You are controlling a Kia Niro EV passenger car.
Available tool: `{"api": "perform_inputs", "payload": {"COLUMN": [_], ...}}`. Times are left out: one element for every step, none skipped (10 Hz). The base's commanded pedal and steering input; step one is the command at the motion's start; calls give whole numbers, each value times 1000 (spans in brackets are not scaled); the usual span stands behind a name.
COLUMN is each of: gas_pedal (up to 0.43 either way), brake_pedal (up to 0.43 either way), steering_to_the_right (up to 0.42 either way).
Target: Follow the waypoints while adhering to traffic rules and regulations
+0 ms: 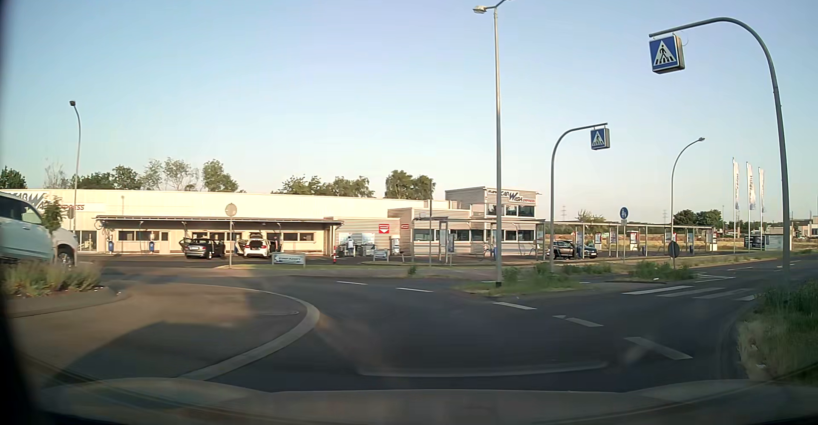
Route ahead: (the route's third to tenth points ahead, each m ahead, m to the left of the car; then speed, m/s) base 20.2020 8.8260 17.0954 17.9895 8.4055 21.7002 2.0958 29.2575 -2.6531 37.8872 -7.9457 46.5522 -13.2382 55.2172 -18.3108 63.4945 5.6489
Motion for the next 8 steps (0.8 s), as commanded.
{"api": "perform_inputs", "payload": {"gas_pedal": [39, 39, 39, 39, 39, 39, 39, 39], "brake_pedal": [30, 30, 30, 30, 30, 30, 30, 30], "steering_to_the_right": [168, 121, 69, 9, -40, -83, -124, -157]}}
